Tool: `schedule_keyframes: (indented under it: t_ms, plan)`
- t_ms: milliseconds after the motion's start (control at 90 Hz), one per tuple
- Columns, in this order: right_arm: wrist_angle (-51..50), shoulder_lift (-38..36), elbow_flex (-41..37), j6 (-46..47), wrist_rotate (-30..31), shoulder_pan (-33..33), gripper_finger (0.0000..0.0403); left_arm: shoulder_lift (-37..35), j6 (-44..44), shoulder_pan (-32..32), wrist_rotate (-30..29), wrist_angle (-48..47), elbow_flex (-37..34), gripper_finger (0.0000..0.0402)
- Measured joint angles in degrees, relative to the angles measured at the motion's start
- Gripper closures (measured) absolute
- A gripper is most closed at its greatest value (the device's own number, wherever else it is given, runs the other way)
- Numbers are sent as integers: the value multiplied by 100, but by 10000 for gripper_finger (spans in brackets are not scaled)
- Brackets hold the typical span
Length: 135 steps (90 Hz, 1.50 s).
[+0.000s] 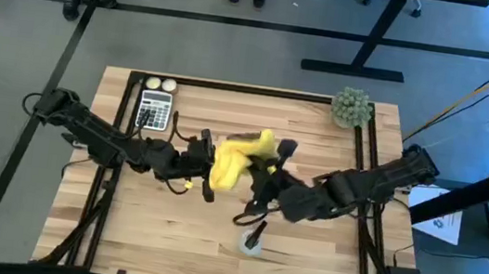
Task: Apply microfiber cloth
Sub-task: Wipe the back screen of the black cellphone using a yellow microfiber cloth
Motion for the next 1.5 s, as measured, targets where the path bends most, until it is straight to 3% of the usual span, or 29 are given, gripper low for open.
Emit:
schedule_keyframes:
  t_ms: [367, 644, 856, 1222, 1500]
  plan:
    - [-193, 26, 173, 265, 144, 19, 402, 27, -70, -21, 80, -243, -25, 384]
    - [-440, 92, -596, 1383, -462, 30, 402, 57, -95, -50, -4, -189, -59, 384]
    - [-695, 98, -687, 1780, -700, 148, 402, 57, -85, -75, -53, -136, -58, 384]
    - [-1587, -208, -247, 1818, -84, 1077, 402, 18, 34, -173, -389, 24, 0, 384]
    - [-1318, 144, -241, 1743, -659, 1137, 402, 24, -222, -157, -510, 140, -8, 384]
